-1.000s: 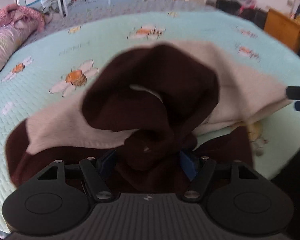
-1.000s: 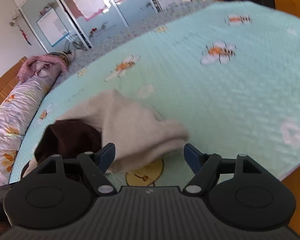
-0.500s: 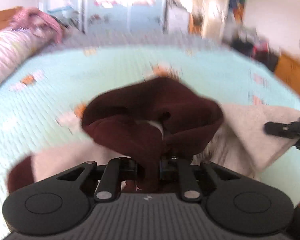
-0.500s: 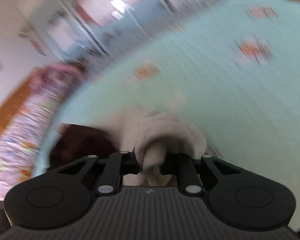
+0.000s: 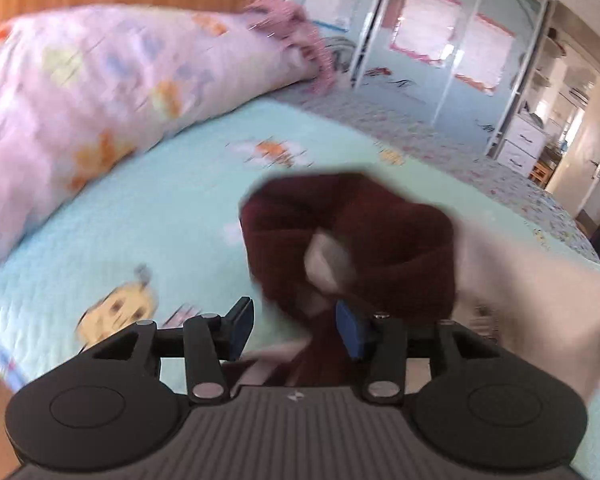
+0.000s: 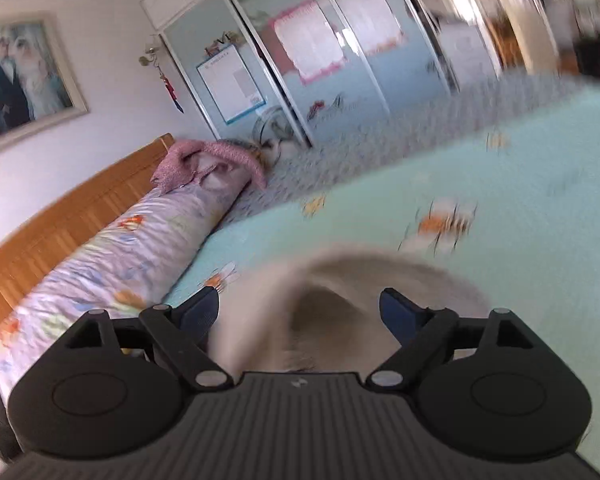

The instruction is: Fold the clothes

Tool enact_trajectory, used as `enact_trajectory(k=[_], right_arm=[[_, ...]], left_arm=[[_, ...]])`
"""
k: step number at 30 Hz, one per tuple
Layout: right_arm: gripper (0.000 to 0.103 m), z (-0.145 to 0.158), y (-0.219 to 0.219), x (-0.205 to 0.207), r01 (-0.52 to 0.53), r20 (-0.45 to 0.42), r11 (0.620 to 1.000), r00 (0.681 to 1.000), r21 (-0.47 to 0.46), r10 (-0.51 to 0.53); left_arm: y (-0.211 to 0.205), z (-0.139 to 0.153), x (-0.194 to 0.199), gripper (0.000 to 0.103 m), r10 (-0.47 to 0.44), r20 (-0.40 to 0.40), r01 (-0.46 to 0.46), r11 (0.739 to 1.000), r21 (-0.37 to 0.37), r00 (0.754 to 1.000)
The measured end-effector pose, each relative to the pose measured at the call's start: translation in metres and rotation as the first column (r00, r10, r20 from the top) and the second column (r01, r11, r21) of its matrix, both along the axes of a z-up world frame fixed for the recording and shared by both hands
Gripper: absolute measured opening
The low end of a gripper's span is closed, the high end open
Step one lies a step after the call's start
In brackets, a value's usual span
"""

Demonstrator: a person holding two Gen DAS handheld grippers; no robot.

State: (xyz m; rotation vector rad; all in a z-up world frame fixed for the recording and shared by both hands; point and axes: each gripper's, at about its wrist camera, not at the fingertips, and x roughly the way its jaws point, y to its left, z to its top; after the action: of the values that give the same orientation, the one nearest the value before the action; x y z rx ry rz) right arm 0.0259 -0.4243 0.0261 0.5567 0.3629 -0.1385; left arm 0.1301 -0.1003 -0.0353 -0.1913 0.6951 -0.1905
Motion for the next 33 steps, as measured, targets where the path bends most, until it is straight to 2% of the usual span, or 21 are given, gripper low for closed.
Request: enact_trajectory(k=[2,5,8,9,11,13,15,17,18,19,20,21,24,26,27,28,30,32,33], right_arm=[[0.088,-0.022,0.005,-0.013,-0.011,-0.015,0.999,1.000,0.053,0.012],[0.088,-0.063,0.012,-0.034,0.008,-0.138,0.996,0.990,0.089,0.004],[0.088,-0.096,0.017,-0.055,-0.004,-0.231,0.991,0.972,0.137,0.036],[0.088,-0.102,0.023,-0.065,-0.049,-0.242,0.988,0.967,0.149,0.085],[0.088,-0.107,0.044,-0.082,-0.192,-0.267,0.977,0.941,0.090,0.209],[0.088,-0.109,0.072,-0.091,-0.311,-0.315,0.948,0.908,-0.063,0.277],[0.089,-0.116,0.097,-0.093,-0.410,-0.389,0.886,0.869,-0.217,0.307],[0.087,-0.133,0.115,-0.085,-0.474,-0.484,0.803,0.831,-0.361,0.273],[0.074,-0.135,0.108,-0.077,-0.460,-0.489,0.816,0.833,-0.349,0.261],[0.054,-0.137,0.100,-0.070,-0.444,-0.491,0.832,0.835,-0.332,0.250],[0.046,-0.139,0.093,-0.063,-0.428,-0.493,0.847,0.836,-0.315,0.239],[0.026,-0.140,0.085,-0.055,-0.411,-0.496,0.861,0.838,-0.298,0.228],[0.023,-0.099,0.051,-0.027,-0.279,-0.376,0.907,0.914,-0.315,0.151],[0.026,-0.064,0.029,-0.013,-0.195,-0.262,0.934,0.958,-0.299,0.116],[0.037,-0.052,0.021,-0.006,-0.174,-0.226,0.941,0.968,-0.290,0.110],[0.056,-0.048,0.018,-0.001,-0.180,-0.232,0.940,0.966,-0.288,0.114],[0.087,-0.049,0.012,0.001,-0.195,-0.247,0.945,0.960,-0.262,0.130],[0.087,-0.058,0.003,-0.004,-0.210,-0.262,0.955,0.953,-0.208,0.153],[0.088,-0.068,-0.009,-0.015,-0.177,-0.229,0.977,0.962,-0.117,0.147]], left_arm=[[0.013,-0.020,-0.010,0.048,0.017,-0.041,-0.018,1.000,-0.011,0.999],[0.023,-0.041,-0.023,0.048,0.017,-0.083,-0.022,0.998,-0.051,0.996],[0.024,-0.042,-0.023,0.050,-0.032,-0.088,0.028,0.999,-0.046,0.996],[0.021,-0.042,-0.023,0.051,-0.048,-0.083,0.045,0.998,-0.033,0.995],[0.015,-0.042,-0.022,0.052,-0.062,-0.070,0.061,0.998,-0.015,0.996],[0.011,-0.043,-0.018,0.053,-0.068,-0.064,0.068,0.998,-0.010,0.996],[0.009,-0.049,-0.015,0.053,-0.064,-0.077,0.063,0.998,-0.018,0.995],[0.008,-0.055,-0.018,0.053,-0.065,-0.090,0.063,0.998,-0.023,0.994],[0.008,-0.056,-0.019,0.053,-0.068,-0.096,0.066,0.998,-0.025,0.993],[0.008,-0.056,-0.021,0.053,-0.069,-0.100,0.066,0.998,-0.024,0.993],[0.009,-0.056,-0.022,0.053,-0.066,-0.102,0.064,0.998,-0.024,0.993],[0.010,-0.055,-0.022,0.053,-0.063,-0.101,0.061,0.998,-0.026,0.993],[0.013,-0.048,-0.022,0.053,-0.057,-0.087,0.054,0.998,-0.036,0.995],[0.013,-0.043,-0.021,0.053,-0.059,-0.069,0.056,0.998,-0.042,0.996],[0.012,-0.041,-0.020,0.054,-0.059,-0.059,0.057,0.997,-0.045,0.996],[0.012,-0.040,-0.018,0.054,-0.058,-0.053,0.055,0.997,-0.047,0.997],[0.012,-0.039,-0.013,0.054,-0.054,-0.048,0.051,0.997,-0.055,0.997],[0.014,-0.039,-0.008,0.055,-0.058,-0.043,0.055,0.996,-0.069,0.997],[0.014,-0.038,-0.005,0.055,-0.067,-0.036,0.064,0.995,-0.076,0.997]])
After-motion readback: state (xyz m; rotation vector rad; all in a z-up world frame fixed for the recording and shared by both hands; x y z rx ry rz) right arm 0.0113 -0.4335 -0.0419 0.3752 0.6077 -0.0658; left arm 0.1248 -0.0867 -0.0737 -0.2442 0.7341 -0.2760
